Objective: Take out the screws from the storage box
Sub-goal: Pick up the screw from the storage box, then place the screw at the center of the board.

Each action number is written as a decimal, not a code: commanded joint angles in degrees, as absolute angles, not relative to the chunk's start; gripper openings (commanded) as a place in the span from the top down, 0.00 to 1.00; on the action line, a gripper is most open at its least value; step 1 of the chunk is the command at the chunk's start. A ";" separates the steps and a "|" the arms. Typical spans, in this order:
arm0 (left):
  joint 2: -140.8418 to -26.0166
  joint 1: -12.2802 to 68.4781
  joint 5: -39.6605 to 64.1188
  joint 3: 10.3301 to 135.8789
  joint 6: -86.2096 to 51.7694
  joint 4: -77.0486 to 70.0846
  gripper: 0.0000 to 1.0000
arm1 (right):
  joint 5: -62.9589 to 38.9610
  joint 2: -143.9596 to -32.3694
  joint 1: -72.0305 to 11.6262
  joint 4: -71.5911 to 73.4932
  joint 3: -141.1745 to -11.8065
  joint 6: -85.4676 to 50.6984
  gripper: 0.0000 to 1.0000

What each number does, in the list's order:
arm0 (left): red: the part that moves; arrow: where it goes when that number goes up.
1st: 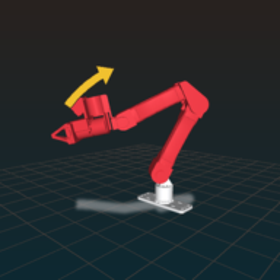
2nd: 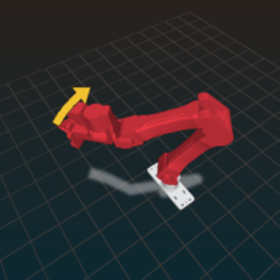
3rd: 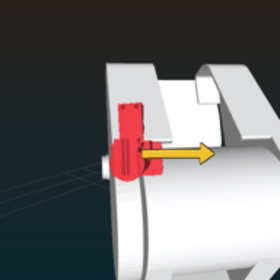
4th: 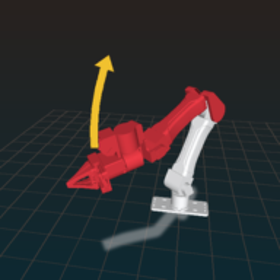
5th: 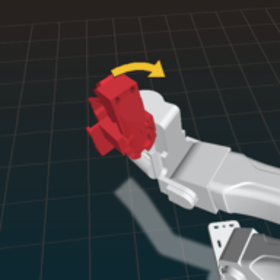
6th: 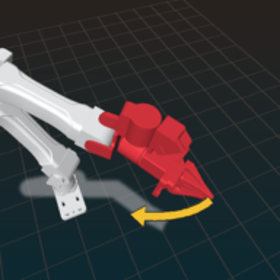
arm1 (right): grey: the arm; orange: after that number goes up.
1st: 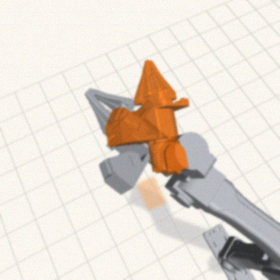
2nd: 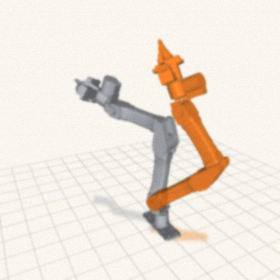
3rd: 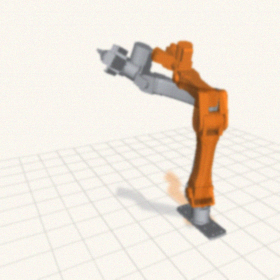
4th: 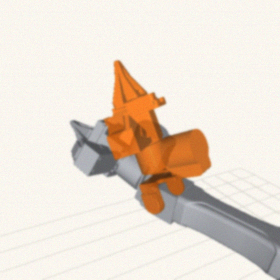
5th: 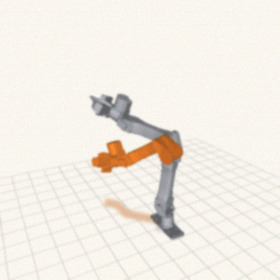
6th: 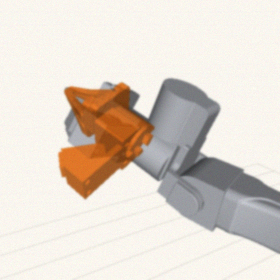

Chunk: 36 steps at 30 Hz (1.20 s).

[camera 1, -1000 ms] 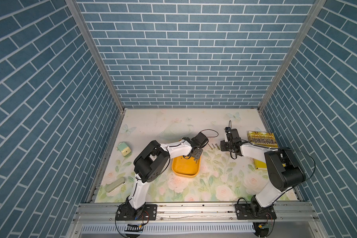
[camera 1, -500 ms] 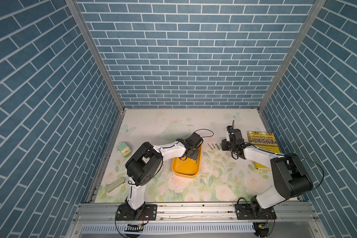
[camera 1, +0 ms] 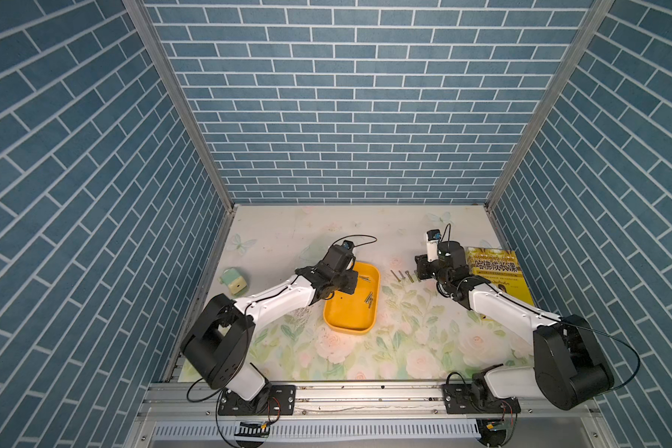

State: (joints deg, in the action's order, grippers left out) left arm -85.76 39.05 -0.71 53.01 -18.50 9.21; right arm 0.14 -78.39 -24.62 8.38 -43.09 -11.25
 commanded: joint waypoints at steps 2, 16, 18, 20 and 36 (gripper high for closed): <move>-78.03 38.62 -16.12 47.64 -21.61 6.43 1.00 | 1.05 -76.82 -28.76 6.87 -49.37 -4.87 0.73; -76.16 29.76 -21.65 43.50 -30.01 7.78 1.00 | -3.40 -83.23 -42.23 -0.62 -59.75 11.58 0.69; -77.68 26.11 -18.04 42.54 -31.77 7.51 1.00 | -3.29 -86.00 -44.04 -2.70 -61.58 13.29 0.69; -79.35 22.50 -14.72 41.62 -33.27 7.26 1.00 | -2.03 -88.88 -45.76 -4.50 -63.41 14.83 0.69; -87.40 19.58 -10.27 42.58 -35.12 9.08 1.00 | 9.15 -109.59 -49.57 -21.24 -81.03 14.77 0.71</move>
State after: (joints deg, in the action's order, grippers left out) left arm -86.80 19.73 -11.18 41.67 -34.63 8.32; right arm 4.67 -106.50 -48.97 -14.76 -78.50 15.70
